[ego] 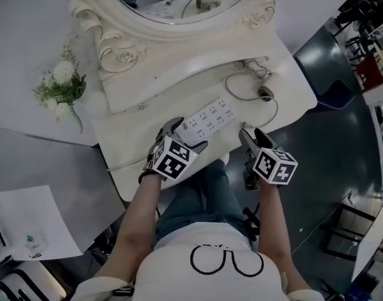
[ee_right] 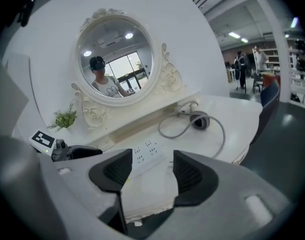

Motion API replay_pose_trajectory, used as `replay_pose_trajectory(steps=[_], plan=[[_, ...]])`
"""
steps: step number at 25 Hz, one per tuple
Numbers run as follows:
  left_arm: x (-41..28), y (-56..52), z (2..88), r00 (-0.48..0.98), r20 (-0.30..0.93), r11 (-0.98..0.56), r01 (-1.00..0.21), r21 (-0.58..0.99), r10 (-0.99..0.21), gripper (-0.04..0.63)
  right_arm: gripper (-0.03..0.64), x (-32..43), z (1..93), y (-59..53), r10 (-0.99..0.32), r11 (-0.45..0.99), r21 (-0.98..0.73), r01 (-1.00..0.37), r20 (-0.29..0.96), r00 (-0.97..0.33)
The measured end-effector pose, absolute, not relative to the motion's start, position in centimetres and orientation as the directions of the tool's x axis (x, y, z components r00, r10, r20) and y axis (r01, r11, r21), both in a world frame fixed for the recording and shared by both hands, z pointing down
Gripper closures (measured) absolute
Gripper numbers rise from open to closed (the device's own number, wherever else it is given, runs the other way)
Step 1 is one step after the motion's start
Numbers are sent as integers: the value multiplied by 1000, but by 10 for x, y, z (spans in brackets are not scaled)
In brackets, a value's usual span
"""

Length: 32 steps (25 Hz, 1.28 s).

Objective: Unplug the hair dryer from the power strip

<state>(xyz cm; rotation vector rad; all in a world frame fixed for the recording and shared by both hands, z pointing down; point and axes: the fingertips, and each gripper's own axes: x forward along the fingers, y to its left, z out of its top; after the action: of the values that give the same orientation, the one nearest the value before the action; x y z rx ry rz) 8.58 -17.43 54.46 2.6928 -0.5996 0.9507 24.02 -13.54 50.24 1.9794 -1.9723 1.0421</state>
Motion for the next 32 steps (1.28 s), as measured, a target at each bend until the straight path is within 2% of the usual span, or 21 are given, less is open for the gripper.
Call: replay_pose_trajectory(steps=[1, 4, 5, 6, 13, 21, 26, 27, 28, 32], plan=[[85, -175, 541, 710, 632, -889, -453, 70, -312, 166, 367, 241, 494, -136, -829, -114, -330, -937, 552, -94], [81, -178, 526, 718, 598, -868, -491, 71, -357, 166, 468, 246, 469, -133, -861, -111, -254, -961, 507, -34], [80, -179, 521, 720, 583, -859, -507, 73, -375, 166, 601, 248, 461, -132, -872, -110, -231, -967, 488, -17], [78, -179, 514, 724, 567, -850, -521, 77, -392, 166, 617, 249, 453, -130, -883, -104, -215, -971, 470, -9], [73, -178, 459, 737, 440, -795, -602, 79, -514, 167, 617, 249, 393, -124, -933, -37, -82, -996, 359, 5], [64, -166, 375, 748, 228, -757, -650, 65, -623, 172, 617, 246, 343, -98, -967, -1, 18, -1000, 256, 5], [43, -168, 329, 707, 82, -708, -706, 13, -703, 184, 617, 246, 316, -88, -987, -7, 60, -998, 163, 17], [36, -168, 320, 686, 47, -686, -727, 10, -726, 364, 617, 246, 312, -87, -989, -10, 62, -998, 148, 19], [29, -167, 312, 668, 14, -668, -744, 19, -744, 597, 615, 247, 308, -85, -990, -14, 65, -998, 137, 23], [23, -168, 289, 662, -57, -664, -747, 26, -747, 597, 617, 249, 294, -82, -994, -31, 82, -996, 101, 39]])
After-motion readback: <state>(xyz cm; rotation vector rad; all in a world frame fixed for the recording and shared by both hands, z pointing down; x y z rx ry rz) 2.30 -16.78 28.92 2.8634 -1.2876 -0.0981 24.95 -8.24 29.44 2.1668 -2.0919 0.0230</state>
